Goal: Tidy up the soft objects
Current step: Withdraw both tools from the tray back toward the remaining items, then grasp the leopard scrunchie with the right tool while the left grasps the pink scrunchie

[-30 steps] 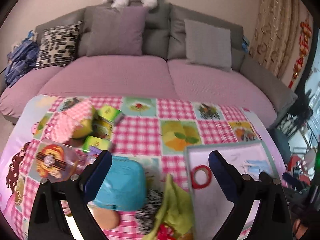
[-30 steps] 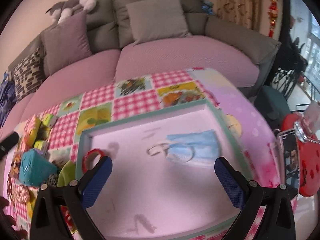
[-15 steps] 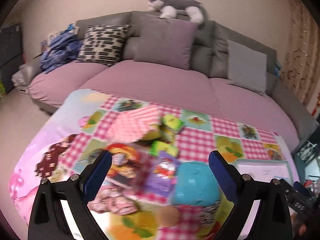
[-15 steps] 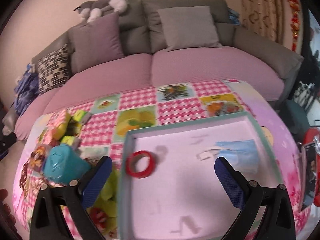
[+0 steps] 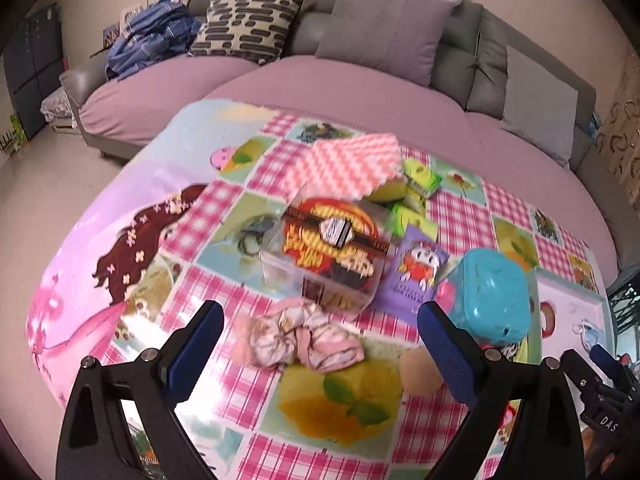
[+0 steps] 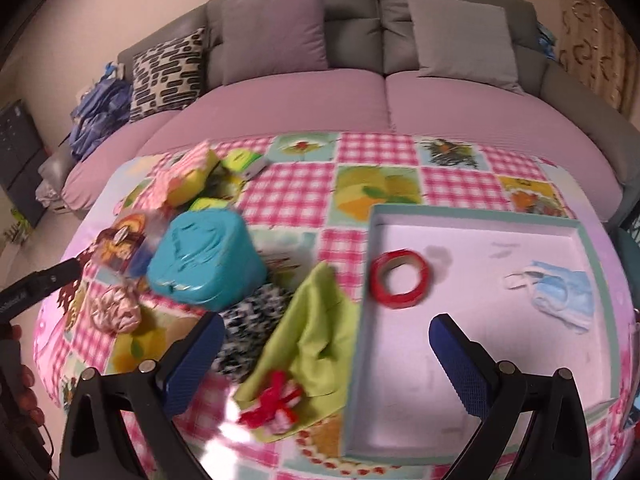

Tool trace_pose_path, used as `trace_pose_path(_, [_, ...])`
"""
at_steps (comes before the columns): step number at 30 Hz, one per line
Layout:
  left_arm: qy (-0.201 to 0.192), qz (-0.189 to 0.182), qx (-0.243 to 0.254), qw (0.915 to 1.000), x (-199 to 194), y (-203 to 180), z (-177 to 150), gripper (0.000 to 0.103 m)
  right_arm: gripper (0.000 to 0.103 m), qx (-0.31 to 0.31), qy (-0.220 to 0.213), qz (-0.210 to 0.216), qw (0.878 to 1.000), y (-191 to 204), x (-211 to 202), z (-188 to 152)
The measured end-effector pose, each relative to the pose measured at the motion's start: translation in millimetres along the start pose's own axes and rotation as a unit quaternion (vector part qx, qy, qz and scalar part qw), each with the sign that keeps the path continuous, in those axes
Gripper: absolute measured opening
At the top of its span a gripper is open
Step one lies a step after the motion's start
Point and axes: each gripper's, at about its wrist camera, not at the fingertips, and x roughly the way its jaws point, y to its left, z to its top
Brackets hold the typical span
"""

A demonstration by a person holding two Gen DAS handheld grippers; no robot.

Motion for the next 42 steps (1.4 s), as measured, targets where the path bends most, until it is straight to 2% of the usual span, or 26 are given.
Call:
trace_pose_path(3, [0.019, -0.007, -0.002, 0.9998, 7, 5, -7, 0.097, 0.103, -0.026, 0.024, 0.02, 0.999, 19, 11, -6])
trace_pose_path(5, [0.046, -0.007, -0.005, 0.9989, 22, 8, -10, 0.097, 0.103, -0.043, 0.038, 0.025, 0.998, 30, 19, -10])
trace_pose_path(9, [0.087, 0.002, 0.001, 0.9962, 49, 11, -19, 0.097, 0.102, -0.071, 0.045, 0.03, 0.996, 46, 28, -14])
trace_pose_path(12, [0.114, 0.0, -0.005, 0.9934, 63, 16, -23, 0.097, 0.089, -0.08, 0.056, 0.029, 0.995, 52, 38, -17])
trace_pose_path(13, [0.114, 0.003, -0.005, 0.9935, 65, 18, -23, 0.097, 0.082, -0.081, 0.058, 0.029, 0.995, 53, 40, -17])
trace_pose_path(16, [0.109, 0.016, -0.002, 0.9939, 67, 22, -22, 0.097, 0.076, -0.081, 0.063, 0.032, 0.994, 56, 46, -17])
trace_pose_path(17, [0.112, 0.018, -0.001, 0.9935, 69, 23, -23, 0.097, 0.069, -0.084, 0.063, 0.033, 0.994, 58, 46, -17])
trace_pose_path(21, [0.127, 0.011, -0.011, 0.9918, 78, 28, -23, 0.097, 0.052, -0.091, 0.058, 0.038, 0.993, 62, 47, -16])
trace_pose_path(25, [0.136, 0.014, -0.018, 0.9905, 88, 32, -22, 0.097, 0.05, -0.097, 0.06, 0.044, 0.992, 66, 49, -18])
trace_pose_path(29, [0.139, 0.015, -0.013, 0.9901, 96, 32, -21, 0.096, 0.035, -0.1, 0.062, 0.047, 0.992, 66, 53, -18])
trace_pose_path(34, [0.149, 0.012, -0.008, 0.9887, 111, 28, -23, 0.095, 0.028, -0.096, 0.062, 0.049, 0.992, 64, 54, -18])
trace_pose_path(36, [0.146, 0.022, 0.006, 0.9891, 115, 25, -24, 0.095, 0.024, -0.092, 0.064, 0.048, 0.992, 62, 55, -17])
trace_pose_path(39, [0.144, 0.027, 0.023, 0.9889, 118, 19, -24, 0.088, 0.022, -0.082, 0.068, 0.054, 0.993, 58, 57, -17])
trace_pose_path(41, [0.142, 0.023, 0.029, 0.9892, 117, 17, -23, 0.076, 0.02, -0.077, 0.07, 0.057, 0.993, 56, 58, -17])
trace_pose_path(42, [0.141, 0.021, 0.03, 0.9894, 117, 16, -23, 0.073, 0.02, -0.075, 0.07, 0.058, 0.993, 56, 58, -17])
